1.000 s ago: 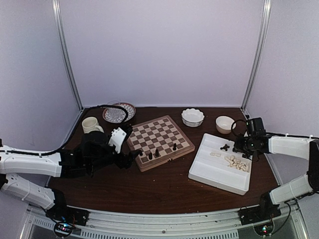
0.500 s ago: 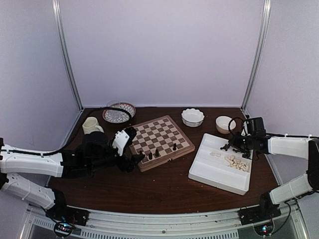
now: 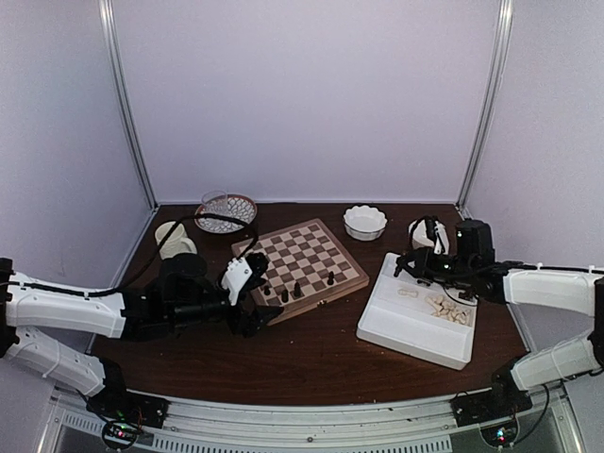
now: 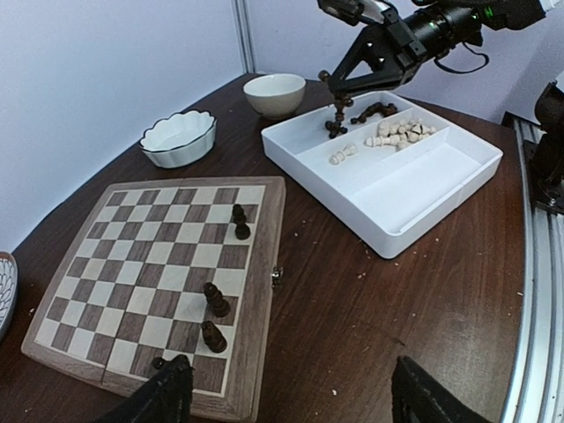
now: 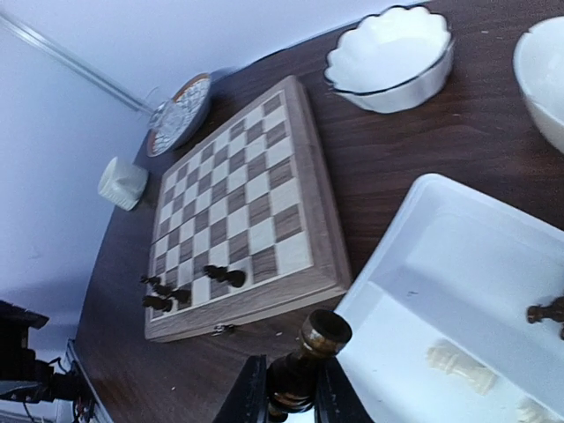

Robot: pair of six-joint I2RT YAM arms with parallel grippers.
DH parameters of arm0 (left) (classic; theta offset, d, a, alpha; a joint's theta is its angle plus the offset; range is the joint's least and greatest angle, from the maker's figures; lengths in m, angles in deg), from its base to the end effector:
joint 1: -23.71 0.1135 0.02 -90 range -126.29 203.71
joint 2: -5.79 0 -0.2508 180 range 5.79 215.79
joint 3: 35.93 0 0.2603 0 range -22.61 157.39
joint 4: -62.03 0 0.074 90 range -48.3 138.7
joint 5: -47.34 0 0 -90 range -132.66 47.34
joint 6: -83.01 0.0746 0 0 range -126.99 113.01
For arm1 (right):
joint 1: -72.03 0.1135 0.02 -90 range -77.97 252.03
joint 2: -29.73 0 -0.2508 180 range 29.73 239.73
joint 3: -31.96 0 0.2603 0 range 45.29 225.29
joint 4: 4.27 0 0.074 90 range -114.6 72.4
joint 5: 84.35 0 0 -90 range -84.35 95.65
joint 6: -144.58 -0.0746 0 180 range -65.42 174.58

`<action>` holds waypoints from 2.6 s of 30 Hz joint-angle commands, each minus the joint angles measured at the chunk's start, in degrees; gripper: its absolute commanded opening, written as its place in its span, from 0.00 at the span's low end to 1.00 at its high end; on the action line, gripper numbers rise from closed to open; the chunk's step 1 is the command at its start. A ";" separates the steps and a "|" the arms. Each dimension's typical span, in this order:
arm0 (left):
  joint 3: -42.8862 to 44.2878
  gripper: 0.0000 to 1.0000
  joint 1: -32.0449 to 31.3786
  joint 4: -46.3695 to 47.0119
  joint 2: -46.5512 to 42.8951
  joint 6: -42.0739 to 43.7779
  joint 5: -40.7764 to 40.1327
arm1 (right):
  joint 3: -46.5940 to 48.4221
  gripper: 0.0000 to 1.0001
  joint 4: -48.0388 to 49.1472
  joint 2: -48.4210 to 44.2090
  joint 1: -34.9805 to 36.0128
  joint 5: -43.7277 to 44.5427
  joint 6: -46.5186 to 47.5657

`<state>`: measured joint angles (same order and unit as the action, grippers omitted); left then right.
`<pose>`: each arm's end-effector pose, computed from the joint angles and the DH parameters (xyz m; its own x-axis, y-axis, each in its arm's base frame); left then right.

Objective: Set up the chess pieces on the board
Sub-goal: Pass from the right arm to the left

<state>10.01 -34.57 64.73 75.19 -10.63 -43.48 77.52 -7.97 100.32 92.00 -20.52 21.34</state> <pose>0.1636 -0.2627 0.1920 -0.2395 0.2668 -0.9335 0.8300 0.5552 -0.0543 0.2671 0.1321 0.1722 -0.7451 0.2527 -0.6172 -0.3127 0.6850 0.6580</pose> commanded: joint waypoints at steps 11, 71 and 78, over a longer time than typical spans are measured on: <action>-8.61 0.76 0.19 26.76 3.00 3.08 11.66 | 8.35 0.11 9.53 4.34 20.21 -4.06 -3.52; -18.00 0.43 0.19 54.52 2.84 -1.77 18.18 | 21.47 0.12 20.48 14.57 45.04 3.60 -5.79; -18.49 0.40 0.20 55.27 2.69 -1.37 17.92 | 21.81 0.12 20.87 15.01 45.32 3.79 -5.92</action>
<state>-7.95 -34.57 116.25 78.76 -11.63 -25.34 97.56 10.65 115.55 136.78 -17.57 15.99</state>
